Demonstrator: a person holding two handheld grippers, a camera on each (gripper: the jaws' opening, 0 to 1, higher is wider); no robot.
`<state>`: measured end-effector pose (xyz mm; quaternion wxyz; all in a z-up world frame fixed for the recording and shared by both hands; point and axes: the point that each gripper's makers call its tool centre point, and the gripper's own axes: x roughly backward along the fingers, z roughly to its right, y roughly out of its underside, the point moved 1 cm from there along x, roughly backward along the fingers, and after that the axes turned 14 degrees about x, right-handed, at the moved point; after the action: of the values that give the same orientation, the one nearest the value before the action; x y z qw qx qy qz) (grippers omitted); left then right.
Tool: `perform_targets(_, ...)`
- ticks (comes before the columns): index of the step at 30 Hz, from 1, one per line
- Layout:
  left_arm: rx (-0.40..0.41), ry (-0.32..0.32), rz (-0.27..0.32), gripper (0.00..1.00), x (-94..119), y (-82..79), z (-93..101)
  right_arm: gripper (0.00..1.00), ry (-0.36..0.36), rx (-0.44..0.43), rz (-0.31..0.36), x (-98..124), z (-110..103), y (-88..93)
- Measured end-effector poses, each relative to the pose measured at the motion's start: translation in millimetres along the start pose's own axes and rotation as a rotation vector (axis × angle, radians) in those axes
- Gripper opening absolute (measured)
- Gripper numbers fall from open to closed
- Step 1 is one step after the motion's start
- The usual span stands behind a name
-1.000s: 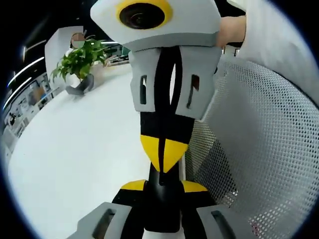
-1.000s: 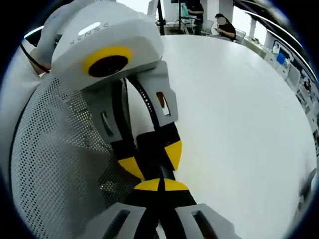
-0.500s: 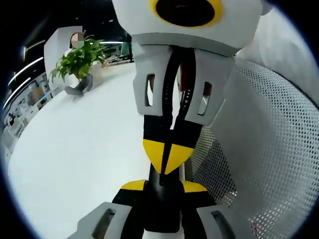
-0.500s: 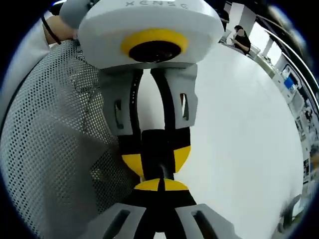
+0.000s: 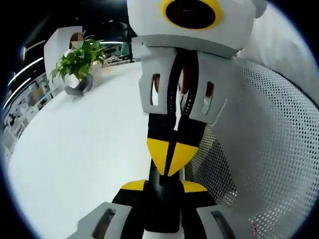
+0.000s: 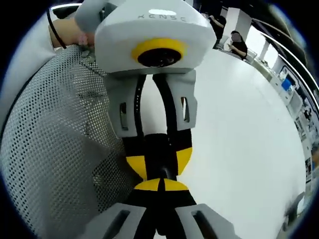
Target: Press the specified remote control buttons in sequence, fully releasing each button before pressing the next.
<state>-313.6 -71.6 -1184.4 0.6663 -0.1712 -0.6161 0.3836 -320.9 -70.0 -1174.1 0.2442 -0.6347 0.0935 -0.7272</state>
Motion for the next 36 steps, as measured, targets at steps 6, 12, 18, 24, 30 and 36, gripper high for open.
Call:
perform_targets(6, 0.002, -0.002, 0.002, 0.24, -0.2, 0.2, -0.4, 0.0, -0.019, -0.028, -0.013, -1.4, 3.4, 0.7)
perform_targets(12, 0.003, 0.004, 0.006, 0.24, -0.1, 0.1, -0.1, 0.0, -0.01, -0.063, -0.016, -1.8, 3.0, 1.5)
perform_targets(18, 0.003, 0.002, 0.006, 0.24, -0.6, 0.3, -0.9, 0.0, -0.005, -0.104, -0.009, -1.3, 3.6, 2.6)
perform_targets(24, 0.004, 0.0, 0.006, 0.24, -0.6, 0.3, -1.0, 0.0, 0.011, -0.096, 0.048, 1.1, 1.4, 1.7)
perform_targets(30, 0.003, 0.0, 0.007, 0.24, -0.4, 0.4, -0.9, 0.0, 0.023, -0.059, 0.042, -2.6, 2.0, -4.3)
perform_targets(36, 0.003, 0.001, 0.007, 0.24, -0.2, 0.7, -0.8, 0.0, -0.001, 0.017, 0.033, -3.6, 2.6, -6.6)
